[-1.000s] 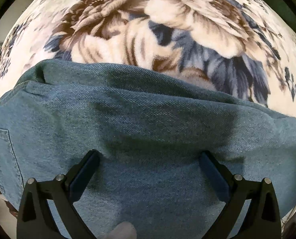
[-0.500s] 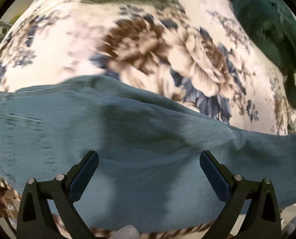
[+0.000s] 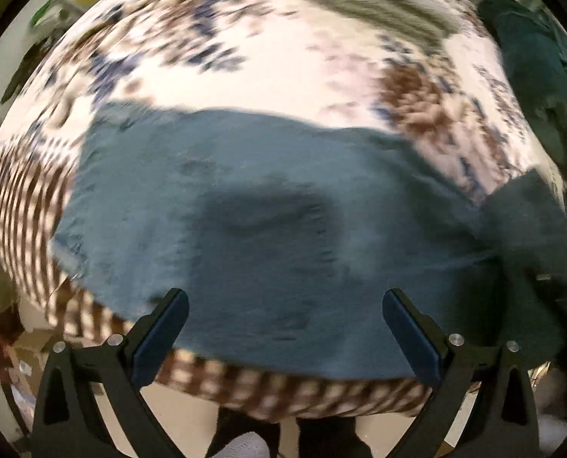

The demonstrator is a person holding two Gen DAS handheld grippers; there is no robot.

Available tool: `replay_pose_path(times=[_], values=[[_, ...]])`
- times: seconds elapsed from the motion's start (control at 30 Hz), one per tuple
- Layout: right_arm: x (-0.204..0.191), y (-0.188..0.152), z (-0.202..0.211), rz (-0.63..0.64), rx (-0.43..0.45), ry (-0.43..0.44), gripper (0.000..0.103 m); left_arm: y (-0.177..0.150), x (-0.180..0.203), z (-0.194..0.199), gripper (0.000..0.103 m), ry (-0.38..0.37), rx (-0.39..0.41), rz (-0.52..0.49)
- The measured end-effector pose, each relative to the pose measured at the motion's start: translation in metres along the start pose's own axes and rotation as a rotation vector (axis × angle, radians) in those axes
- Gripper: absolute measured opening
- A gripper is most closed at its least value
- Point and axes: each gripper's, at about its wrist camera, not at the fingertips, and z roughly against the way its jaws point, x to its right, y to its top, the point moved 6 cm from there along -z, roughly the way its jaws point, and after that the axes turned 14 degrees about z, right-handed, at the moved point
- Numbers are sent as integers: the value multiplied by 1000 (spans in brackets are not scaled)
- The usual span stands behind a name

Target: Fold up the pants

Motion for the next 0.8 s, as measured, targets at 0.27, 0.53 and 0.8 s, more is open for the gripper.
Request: replay_pose_path(times=[0.27,0.53,0.8], values=[[-47,-63,-93,75,-294,-44,65,6,-88,-2,103,42,-4,121],[-69,-33,-67,95,-371,11,69,10,-151,19,103,61,74,293],[-76,-52,-142,144,-607,-262,70,10,-190,16,103,113,123,421]])
